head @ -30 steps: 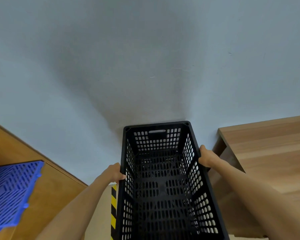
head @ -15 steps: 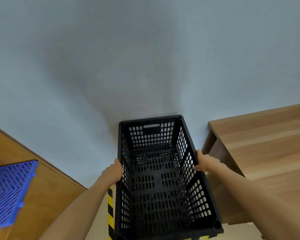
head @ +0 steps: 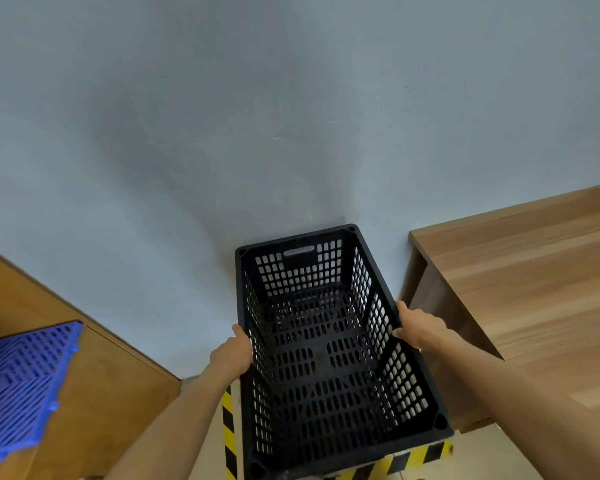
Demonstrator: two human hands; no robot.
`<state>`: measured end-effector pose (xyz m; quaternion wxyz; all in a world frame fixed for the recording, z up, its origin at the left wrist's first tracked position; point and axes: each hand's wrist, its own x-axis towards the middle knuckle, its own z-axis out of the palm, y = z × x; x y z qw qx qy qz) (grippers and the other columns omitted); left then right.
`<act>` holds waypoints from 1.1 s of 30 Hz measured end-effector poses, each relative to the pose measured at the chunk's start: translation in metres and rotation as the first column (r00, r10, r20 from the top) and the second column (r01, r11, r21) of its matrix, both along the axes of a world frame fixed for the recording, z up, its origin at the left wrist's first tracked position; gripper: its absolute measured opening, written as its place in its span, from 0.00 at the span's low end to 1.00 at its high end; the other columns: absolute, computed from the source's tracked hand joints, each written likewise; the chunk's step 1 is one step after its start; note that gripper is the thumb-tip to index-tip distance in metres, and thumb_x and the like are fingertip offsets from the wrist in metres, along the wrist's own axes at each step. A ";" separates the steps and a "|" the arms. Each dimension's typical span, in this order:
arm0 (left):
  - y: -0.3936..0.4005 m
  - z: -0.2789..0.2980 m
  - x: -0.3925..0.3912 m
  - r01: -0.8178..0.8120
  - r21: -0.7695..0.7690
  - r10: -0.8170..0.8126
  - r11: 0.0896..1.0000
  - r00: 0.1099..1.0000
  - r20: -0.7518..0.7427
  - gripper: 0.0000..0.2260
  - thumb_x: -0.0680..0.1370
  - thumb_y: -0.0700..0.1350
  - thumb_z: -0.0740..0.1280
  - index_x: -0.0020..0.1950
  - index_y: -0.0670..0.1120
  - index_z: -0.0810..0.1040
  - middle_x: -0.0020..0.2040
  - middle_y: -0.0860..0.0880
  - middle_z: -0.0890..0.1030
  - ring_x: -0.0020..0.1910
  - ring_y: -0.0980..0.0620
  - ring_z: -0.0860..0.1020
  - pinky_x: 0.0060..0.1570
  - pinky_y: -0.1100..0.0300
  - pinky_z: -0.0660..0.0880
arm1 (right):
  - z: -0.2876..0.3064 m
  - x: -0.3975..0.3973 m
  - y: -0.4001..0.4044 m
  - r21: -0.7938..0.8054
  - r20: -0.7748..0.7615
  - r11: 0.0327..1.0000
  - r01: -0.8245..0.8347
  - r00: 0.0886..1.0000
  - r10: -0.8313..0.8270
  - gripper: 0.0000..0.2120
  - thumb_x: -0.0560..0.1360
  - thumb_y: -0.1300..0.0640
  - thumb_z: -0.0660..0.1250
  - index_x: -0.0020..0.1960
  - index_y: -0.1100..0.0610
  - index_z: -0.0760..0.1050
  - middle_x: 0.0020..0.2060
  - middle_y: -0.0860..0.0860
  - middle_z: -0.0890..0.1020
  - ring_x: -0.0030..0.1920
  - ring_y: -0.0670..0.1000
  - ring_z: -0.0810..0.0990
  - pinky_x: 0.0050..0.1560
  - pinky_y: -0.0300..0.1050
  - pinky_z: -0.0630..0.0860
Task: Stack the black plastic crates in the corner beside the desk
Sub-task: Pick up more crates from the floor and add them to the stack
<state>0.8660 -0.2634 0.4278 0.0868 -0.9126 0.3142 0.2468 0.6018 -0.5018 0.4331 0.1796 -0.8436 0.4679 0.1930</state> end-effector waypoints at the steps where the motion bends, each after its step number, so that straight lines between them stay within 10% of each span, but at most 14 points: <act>1: 0.002 -0.001 0.000 -0.006 -0.026 0.006 1.000 1.000 0.008 0.27 0.82 0.42 0.55 0.77 0.38 0.47 0.62 0.38 0.76 0.57 0.42 0.78 0.56 0.50 0.74 | 0.000 0.000 0.000 0.007 0.005 1.000 0.001 1.000 -0.001 0.28 0.79 0.48 0.62 0.73 0.56 0.55 0.56 0.56 0.79 0.51 0.57 0.80 0.51 0.52 0.77; 10: 0.004 0.003 0.005 0.023 -0.023 -0.023 0.999 1.000 0.003 0.26 0.82 0.49 0.58 0.75 0.39 0.53 0.63 0.40 0.76 0.56 0.43 0.78 0.53 0.51 0.74 | 0.003 0.000 -0.002 0.036 -0.015 0.999 -0.029 0.999 0.030 0.30 0.78 0.47 0.65 0.72 0.57 0.57 0.56 0.57 0.79 0.51 0.57 0.81 0.52 0.52 0.77; 19: 0.023 0.001 -0.032 0.088 -0.085 -0.089 0.992 0.996 -0.006 0.37 0.81 0.51 0.61 0.79 0.46 0.39 0.79 0.41 0.42 0.73 0.39 0.63 0.69 0.47 0.67 | 0.012 0.010 -0.014 0.025 0.066 0.995 -0.096 0.993 0.095 0.45 0.73 0.50 0.72 0.77 0.54 0.45 0.71 0.56 0.64 0.62 0.59 0.76 0.58 0.55 0.76; 33: 0.148 0.002 -0.119 -0.425 -0.164 0.417 0.890 0.905 -0.086 0.25 0.83 0.53 0.51 0.79 0.51 0.51 0.76 0.45 0.63 0.69 0.42 0.70 0.65 0.47 0.71 | 0.030 0.118 0.035 0.236 0.369 0.699 -0.676 0.727 0.579 0.22 0.80 0.53 0.61 0.73 0.53 0.62 0.67 0.54 0.71 0.62 0.55 0.75 0.56 0.45 0.73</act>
